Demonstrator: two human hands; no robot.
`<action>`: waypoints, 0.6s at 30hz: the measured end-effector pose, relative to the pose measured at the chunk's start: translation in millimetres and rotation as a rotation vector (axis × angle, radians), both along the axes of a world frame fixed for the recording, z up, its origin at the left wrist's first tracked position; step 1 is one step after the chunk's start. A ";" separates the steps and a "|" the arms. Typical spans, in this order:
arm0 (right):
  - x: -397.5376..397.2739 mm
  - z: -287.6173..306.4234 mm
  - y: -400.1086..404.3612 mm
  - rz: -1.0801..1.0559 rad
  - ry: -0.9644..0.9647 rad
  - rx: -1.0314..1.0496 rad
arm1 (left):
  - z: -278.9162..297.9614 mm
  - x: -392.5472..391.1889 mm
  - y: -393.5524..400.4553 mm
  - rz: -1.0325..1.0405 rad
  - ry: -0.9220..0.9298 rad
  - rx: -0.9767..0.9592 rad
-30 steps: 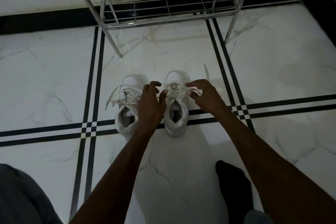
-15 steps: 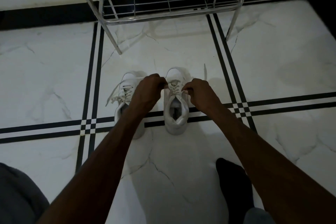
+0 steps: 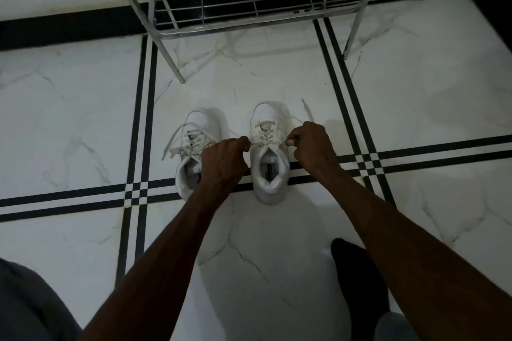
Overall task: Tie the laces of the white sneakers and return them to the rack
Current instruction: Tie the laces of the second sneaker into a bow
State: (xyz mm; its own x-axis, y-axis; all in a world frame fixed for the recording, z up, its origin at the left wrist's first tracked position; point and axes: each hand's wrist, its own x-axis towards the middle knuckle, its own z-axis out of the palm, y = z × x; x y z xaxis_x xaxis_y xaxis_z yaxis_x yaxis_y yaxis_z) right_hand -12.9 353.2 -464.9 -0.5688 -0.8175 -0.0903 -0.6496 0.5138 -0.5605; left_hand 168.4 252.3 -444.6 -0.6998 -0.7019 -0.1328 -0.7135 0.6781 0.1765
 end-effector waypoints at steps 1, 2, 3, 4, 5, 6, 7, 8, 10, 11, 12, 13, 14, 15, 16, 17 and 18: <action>-0.3 1.2 -0.8 -0.010 -0.025 0.004 | 1.3 0.0 -0.6 0.033 0.018 0.015; -0.1 2.0 -1.5 -0.014 -0.047 0.011 | 2.4 -0.4 -1.2 0.065 0.032 0.033; 0.0 1.5 -1.9 -0.017 -0.065 0.020 | 2.6 -0.5 -1.7 0.094 0.042 0.048; 0.1 1.1 -1.2 -0.027 -0.076 0.036 | 1.6 -0.8 -2.1 0.116 0.052 0.058; 0.0 0.5 -1.0 -0.042 -0.084 0.053 | 0.5 -1.4 -2.4 0.131 0.064 0.066; 0.1 0.7 -0.4 -0.054 -0.091 0.061 | -1.0 -1.9 -2.6 0.141 0.076 0.074; -0.3 0.1 0.1 -0.057 -0.100 0.062 | -2.4 -2.2 -2.7 0.148 0.090 0.078; -0.9 -0.4 0.3 -0.057 -0.110 0.062 | -3.9 -2.1 -3.4 0.156 0.107 0.082; -1.6 1.4 -0.5 -0.076 -0.135 0.078 | -6.0 0.0 -4.3 0.178 0.148 0.104; -1.4 2.8 -1.4 -0.087 -0.150 0.091 | -7.3 2.7 -4.3 0.190 0.169 0.115; -0.6 4.0 -2.2 -0.091 -0.164 0.107 | -8.3 5.5 -4.1 0.197 0.189 0.119; -0.7 3.9 -2.5 -0.080 -0.169 0.123 | -8.6 7.8 -3.8 0.200 0.203 0.119; -1.4 5.0 -1.4 -0.061 -0.165 0.129 | -9.0 8.5 -4.5 0.202 0.209 0.123; -3.3 6.6 0.4 -0.047 -0.162 0.127 | -8.5 8.4 -5.5 0.210 0.209 0.132; -6.3 11.0 2.3 -0.040 -0.179 0.121 | -8.6 7.2 -8.2 0.227 0.205 0.149; -11.5 16.8 4.2 -0.032 -0.227 0.124 | -9.0 5.3 -11.7 0.245 0.196 0.171; -17.9 22.2 5.7 -0.015 -0.294 0.138 | -8.8 3.3 -15.3 0.255 0.187 0.197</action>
